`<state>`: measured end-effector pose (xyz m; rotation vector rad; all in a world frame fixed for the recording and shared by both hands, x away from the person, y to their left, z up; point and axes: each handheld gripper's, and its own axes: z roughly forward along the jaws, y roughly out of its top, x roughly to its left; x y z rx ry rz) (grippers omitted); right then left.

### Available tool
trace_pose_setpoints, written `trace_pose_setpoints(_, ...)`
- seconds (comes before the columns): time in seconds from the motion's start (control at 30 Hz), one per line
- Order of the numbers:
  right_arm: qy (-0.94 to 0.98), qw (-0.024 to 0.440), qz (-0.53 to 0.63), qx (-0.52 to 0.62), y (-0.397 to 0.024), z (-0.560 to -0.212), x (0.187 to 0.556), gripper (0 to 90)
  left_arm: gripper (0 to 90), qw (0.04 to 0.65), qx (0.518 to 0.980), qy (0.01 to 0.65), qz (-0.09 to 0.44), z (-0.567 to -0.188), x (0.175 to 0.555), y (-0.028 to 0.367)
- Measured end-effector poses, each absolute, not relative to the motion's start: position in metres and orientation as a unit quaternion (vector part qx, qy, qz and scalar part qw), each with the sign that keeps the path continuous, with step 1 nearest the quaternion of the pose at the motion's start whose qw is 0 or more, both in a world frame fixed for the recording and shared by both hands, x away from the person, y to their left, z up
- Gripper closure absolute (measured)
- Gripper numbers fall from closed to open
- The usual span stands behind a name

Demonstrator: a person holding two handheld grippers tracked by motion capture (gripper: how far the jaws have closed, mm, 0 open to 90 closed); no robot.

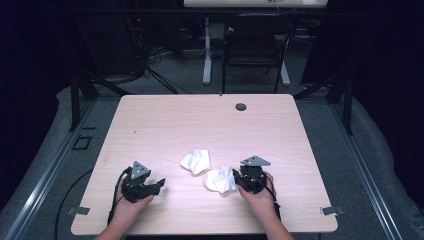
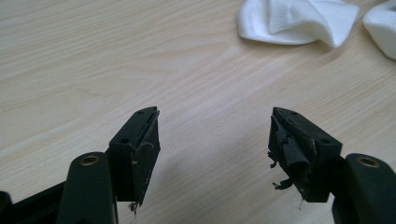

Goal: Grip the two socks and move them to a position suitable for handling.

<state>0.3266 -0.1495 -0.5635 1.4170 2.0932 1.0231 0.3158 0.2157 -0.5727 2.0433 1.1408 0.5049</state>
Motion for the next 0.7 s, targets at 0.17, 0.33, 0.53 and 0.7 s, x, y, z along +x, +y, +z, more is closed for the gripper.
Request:
trace_pose_setpoints(0.17, 0.764, 0.192, 0.378, 0.487, -0.138, -0.567, 0.326, 66.6, 35.3, 0.367, 0.800, 0.436, 0.190, -0.573, 0.314, 0.211)
trace_pose_setpoints(0.33, 0.781, 0.185, 0.367, 0.470, -0.126, -0.572, 0.325, 70.6, 39.1, 0.368, 0.804, 0.427, 0.187, -0.573, 0.311, 0.206)
trace_pose_setpoints(0.53, 0.792, 0.178, 0.354, 0.464, -0.123, -0.578, 0.325, 73.9, 41.2, 0.374, 0.809, 0.415, 0.183, -0.572, 0.308, 0.202)
trace_pose_setpoints(0.7, 0.795, 0.173, 0.357, 0.459, -0.122, -0.578, 0.324, 75.7, 43.0, 0.383, 0.809, 0.408, 0.181, -0.571, 0.306, 0.200)
